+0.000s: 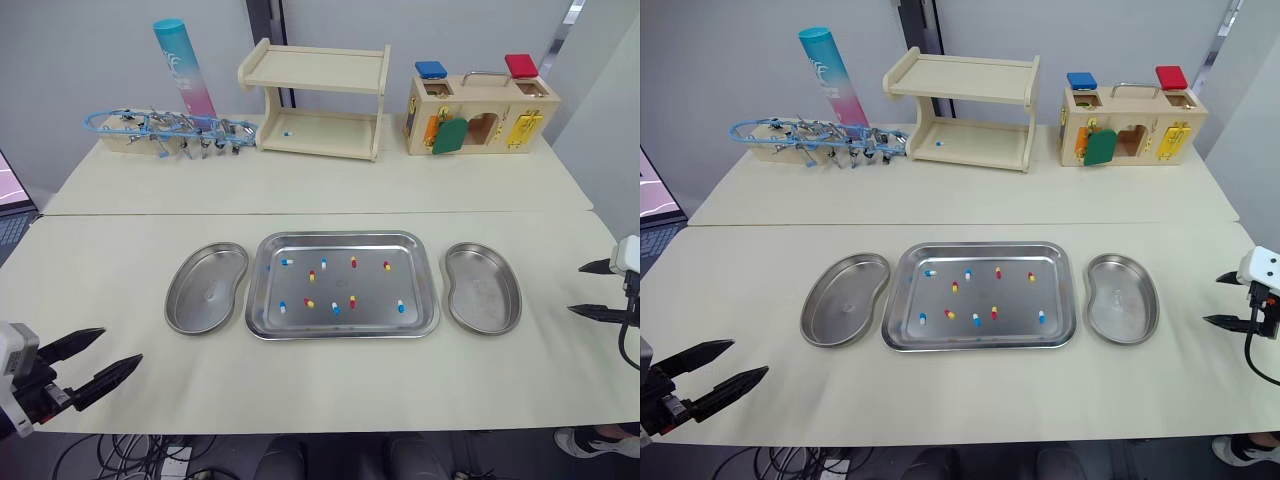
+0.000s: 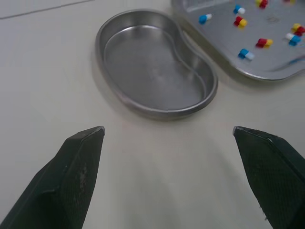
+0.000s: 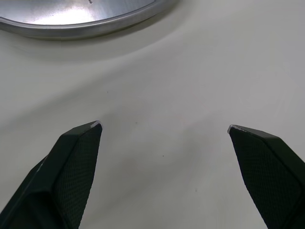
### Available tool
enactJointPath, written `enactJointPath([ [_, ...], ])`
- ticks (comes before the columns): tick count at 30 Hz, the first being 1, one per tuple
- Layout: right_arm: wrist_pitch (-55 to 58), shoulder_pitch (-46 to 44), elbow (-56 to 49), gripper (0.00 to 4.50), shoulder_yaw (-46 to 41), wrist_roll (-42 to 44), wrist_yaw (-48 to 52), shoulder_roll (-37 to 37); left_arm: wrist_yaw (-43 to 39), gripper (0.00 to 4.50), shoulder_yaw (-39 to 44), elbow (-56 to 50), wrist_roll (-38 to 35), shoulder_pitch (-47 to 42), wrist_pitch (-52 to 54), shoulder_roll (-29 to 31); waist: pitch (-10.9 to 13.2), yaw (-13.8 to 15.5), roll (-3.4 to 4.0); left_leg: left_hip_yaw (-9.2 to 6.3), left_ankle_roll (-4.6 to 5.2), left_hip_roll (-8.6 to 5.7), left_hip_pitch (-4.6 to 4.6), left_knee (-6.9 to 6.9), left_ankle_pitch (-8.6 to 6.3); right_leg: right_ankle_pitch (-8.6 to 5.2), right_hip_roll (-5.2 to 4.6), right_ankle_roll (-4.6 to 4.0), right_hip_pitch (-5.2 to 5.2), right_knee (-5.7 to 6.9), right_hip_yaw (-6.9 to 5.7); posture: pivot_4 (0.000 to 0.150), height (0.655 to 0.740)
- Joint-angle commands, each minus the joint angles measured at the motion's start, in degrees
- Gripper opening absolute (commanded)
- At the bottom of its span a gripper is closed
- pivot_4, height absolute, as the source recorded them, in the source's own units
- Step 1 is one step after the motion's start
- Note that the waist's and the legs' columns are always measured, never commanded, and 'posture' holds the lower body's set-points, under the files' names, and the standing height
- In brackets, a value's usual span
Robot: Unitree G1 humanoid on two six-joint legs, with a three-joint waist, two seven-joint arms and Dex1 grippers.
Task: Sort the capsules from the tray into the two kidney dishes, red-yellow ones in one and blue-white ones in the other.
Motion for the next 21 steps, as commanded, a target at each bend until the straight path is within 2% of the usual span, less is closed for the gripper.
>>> enactJointPath([
  [1,-0.74,-0.21,-0.52,4.5,-1.06,0.43,0.08,-0.58,1.74,4.47,0.84,-3.51,-1.21,0.52,1.02,-0.01,-0.01,0.0,0.01,0.0,0.0,0.0,0.0,0.0,0.0,0.0,0.0,0.0,0.0,0.0,0.0,0.15,0.74],
  [10,-0.47,1.24,-2.35,4.5,-2.42,2.11,1.32,-1.34,4.27,4.47,-1.37,-5.02,-1.45,-1.78,3.0,0.75,-0.01,0.01,0.01,0.0,0.0,0.0,0.01,0.01,0.0,0.0,0.0,0.0,0.02,0.0,0.0,0.15,0.74],
  [21,10.94,17.34,-29.0,4.5,-11.03,13.76,3.32,-1.68,1.47,4.47,-3.31,0.46,0.31,-1.82,-1.53,0.05,-0.02,0.27,0.02,-0.04,0.0,-0.01,0.02,0.01,0.0,0.0,0.0,0.0,0.06,0.0,-0.02,0.15,0.74],
])
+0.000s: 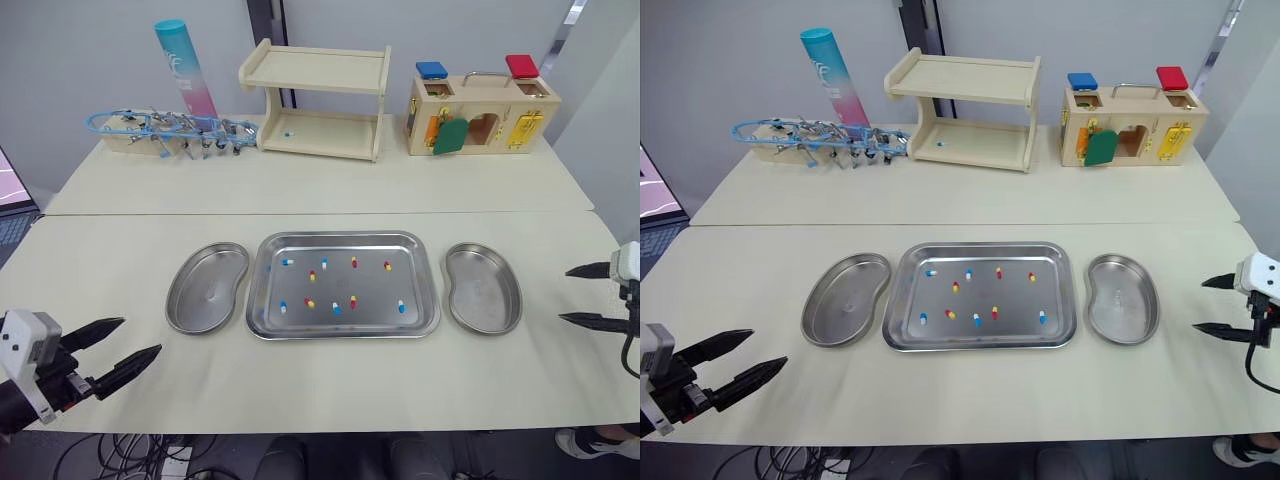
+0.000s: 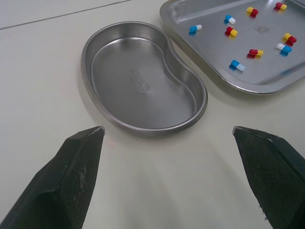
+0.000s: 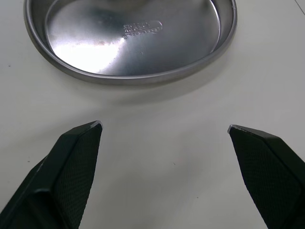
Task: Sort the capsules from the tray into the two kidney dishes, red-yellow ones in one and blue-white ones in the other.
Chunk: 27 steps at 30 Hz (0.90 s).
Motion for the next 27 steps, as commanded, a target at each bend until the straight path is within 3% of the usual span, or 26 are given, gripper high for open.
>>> enactJointPath([
  [1,3.7,3.11,-8.56,4.5,-4.04,3.77,-0.02,-1.53,-1.7,4.47,-0.27,0.99,0.27,0.26,-2.35,-0.02,0.0,0.11,-0.01,0.01,0.0,0.0,0.01,0.01,0.0,0.0,0.0,0.0,0.0,0.0,0.0,0.15,0.74],
  [6,6.84,7.2,-17.86,4.5,-5.51,6.56,0.12,-0.77,-3.95,4.47,-1.16,0.74,-0.5,1.09,-5.5,-1.96,-0.01,0.16,-0.01,-0.01,0.0,0.0,0.0,0.02,0.0,0.0,0.0,0.0,0.02,-0.01,-0.02,0.15,0.74],
  [12,10.63,5.96,-24.69,4.5,-3.95,8.47,-0.05,0.19,-4.77,4.47,-2.71,-1.44,-0.73,2.83,-8.03,-4.96,-0.02,0.21,-0.04,-0.04,0.0,0.0,0.0,0.02,0.0,0.0,0.0,0.0,0.02,-0.01,-0.04,0.15,0.74],
  [27,12.62,4.92,-30.47,4.5,-1.09,7.34,0.23,1.7,-5.47,4.47,-10.76,-6.41,0.87,5.6,-18.07,-12.81,-0.04,0.45,-0.08,-0.06,0.0,-0.01,0.0,0.02,0.0,0.0,0.0,0.0,0.05,-0.04,-0.06,0.15,0.74],
])
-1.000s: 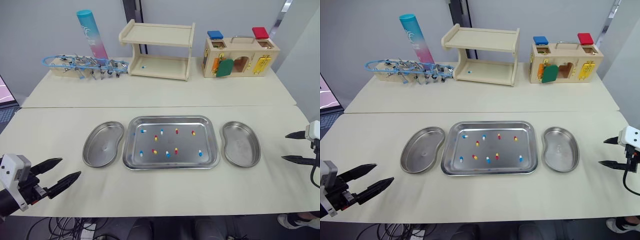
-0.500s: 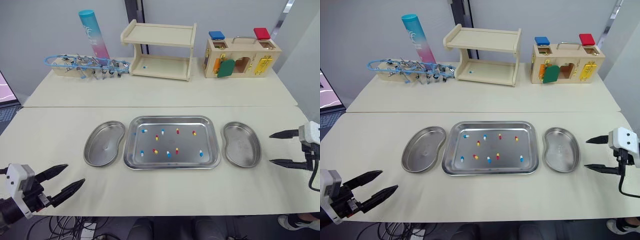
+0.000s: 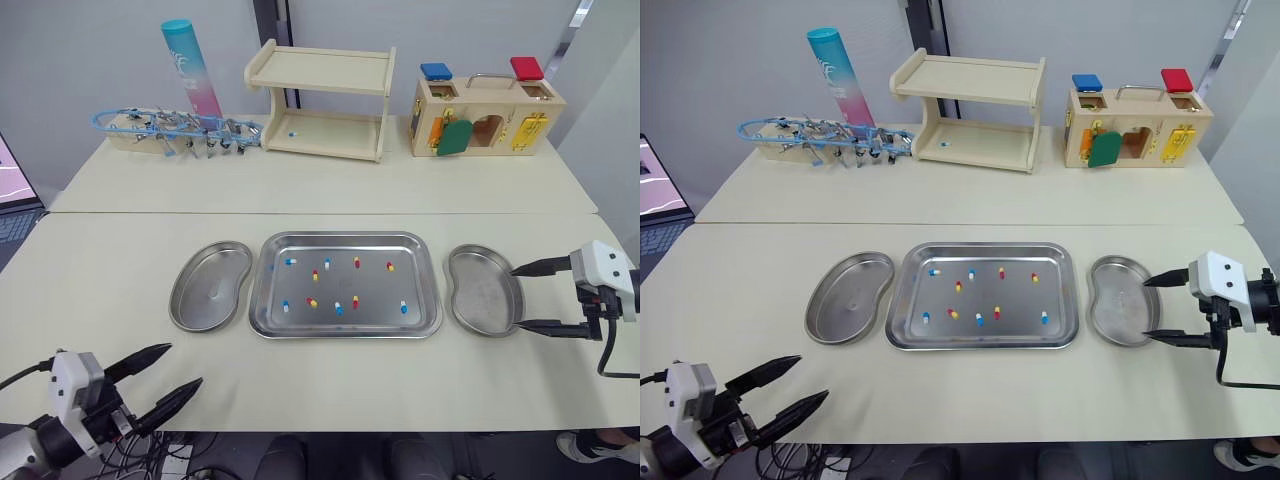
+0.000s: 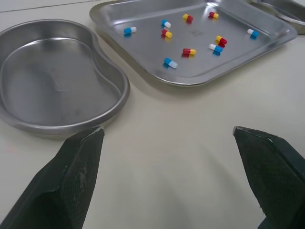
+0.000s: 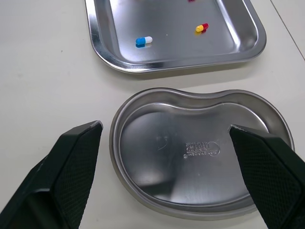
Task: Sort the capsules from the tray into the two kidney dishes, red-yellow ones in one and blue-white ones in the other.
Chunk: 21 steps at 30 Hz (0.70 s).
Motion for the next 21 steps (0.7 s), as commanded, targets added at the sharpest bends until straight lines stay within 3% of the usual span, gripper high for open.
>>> enactJointPath([
  [1,-1.87,-1.41,-1.41,4.5,0.42,-0.35,0.62,-0.38,-1.14,4.47,-2.16,-2.25,0.42,0.55,-5.13,-1.57,0.0,0.01,-0.01,0.0,0.0,0.0,0.0,0.0,0.0,0.0,0.0,0.0,0.0,0.0,0.0,0.15,0.74],
  [13,5.71,-4.38,-9.41,4.5,1.92,3.03,-2.76,2.24,-0.22,4.47,-10.29,-2.58,2.66,1.1,-13.09,-4.55,-0.01,0.03,-0.02,-0.01,0.0,0.0,-0.01,0.0,0.0,0.0,0.0,0.0,0.01,0.0,0.0,0.15,0.74],
  [21,18.54,-13.66,-20.26,4.5,13.31,1.03,-12.58,11.4,0.59,4.47,-12.2,1.18,3.0,1.14,-17.81,-6.95,-0.03,-0.01,-0.05,-0.1,0.0,0.0,-0.03,0.01,0.0,0.0,0.03,0.0,0.0,0.0,-0.05,0.15,0.74],
])
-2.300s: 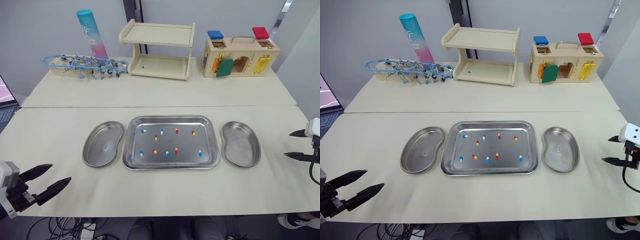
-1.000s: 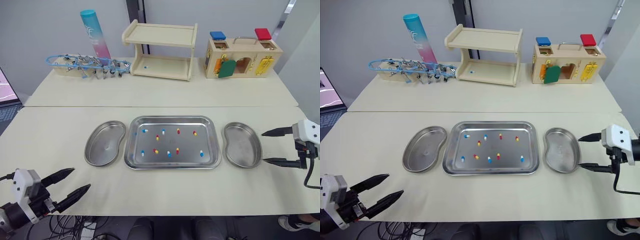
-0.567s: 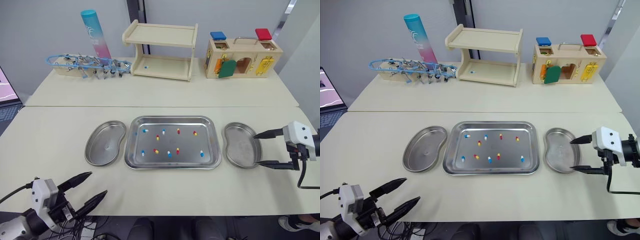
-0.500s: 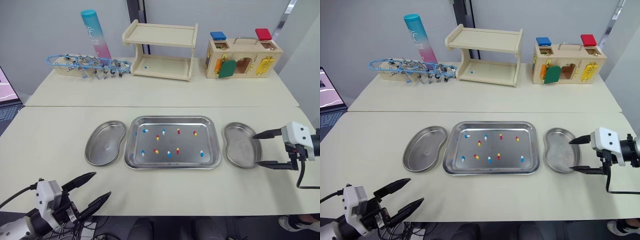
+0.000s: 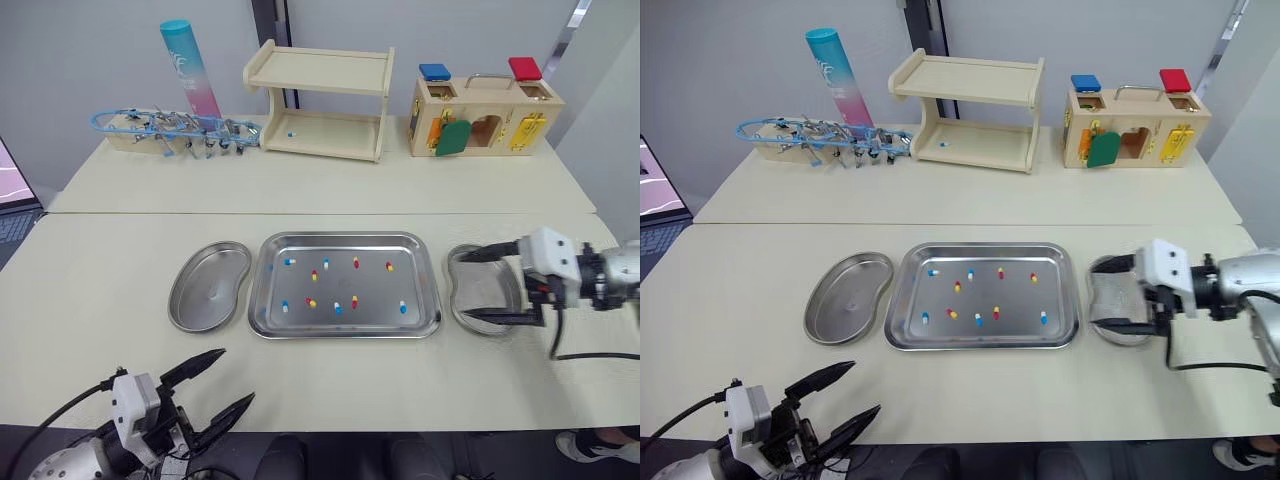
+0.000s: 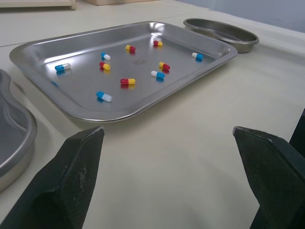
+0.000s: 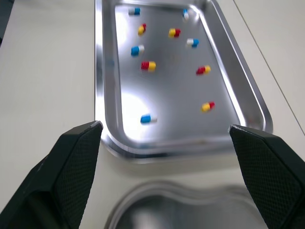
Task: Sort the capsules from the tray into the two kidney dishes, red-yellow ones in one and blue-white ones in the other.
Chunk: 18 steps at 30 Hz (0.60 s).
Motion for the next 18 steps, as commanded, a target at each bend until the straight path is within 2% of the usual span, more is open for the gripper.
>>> enactJointPath([
  [1,5.76,-5.55,-4.29,4.5,5.34,-1.28,-3.9,3.89,0.63,4.47,0.79,2.24,-0.38,0.22,-3.05,-0.71,0.0,-0.05,0.0,0.0,0.0,0.0,0.01,0.0,0.0,0.0,0.0,0.0,-0.01,0.0,0.01,0.15,0.74],
  [5,7.1,-9.13,-3.96,4.5,10.56,-4.14,-5.25,7.59,0.65,4.47,0.59,3.86,-0.57,0.14,-4.55,-0.76,-0.03,0.07,-0.05,-0.05,0.0,0.0,-0.03,0.0,0.0,0.0,0.0,0.0,-0.03,-0.02,-0.05,0.15,0.74],
  [8,8.78,-12.05,-3.04,3.95,14.93,-6.05,-6.74,11.8,1.14,4.5,0.39,4.0,-0.68,0.08,-5.04,-0.78,-0.04,0.18,-0.09,-0.07,0.0,0.0,-0.06,0.0,0.0,0.0,0.0,0.0,-0.04,-0.03,-0.07,0.15,0.74],
  [14,10.46,-17.09,0.42,1.98,23.29,-11.63,-11.3,22.03,1.96,4.5,-0.02,4.8,-0.79,-1.63,-4.6,0.03,-0.08,0.03,-0.15,-0.13,0.0,0.0,-0.04,-0.01,0.0,0.0,0.02,-0.01,-0.09,0.02,-0.09,0.15,0.74],
  [18,10.7,-18.74,2.96,1.98,25.93,-14.45,-13.13,25.9,1.92,4.5,-0.11,5.02,-0.76,-2.01,-4.57,0.61,-0.09,0.04,-0.18,-0.15,0.0,0.0,-0.06,-0.01,0.0,0.0,0.02,-0.01,-0.1,0.02,-0.08,0.15,0.74],
])
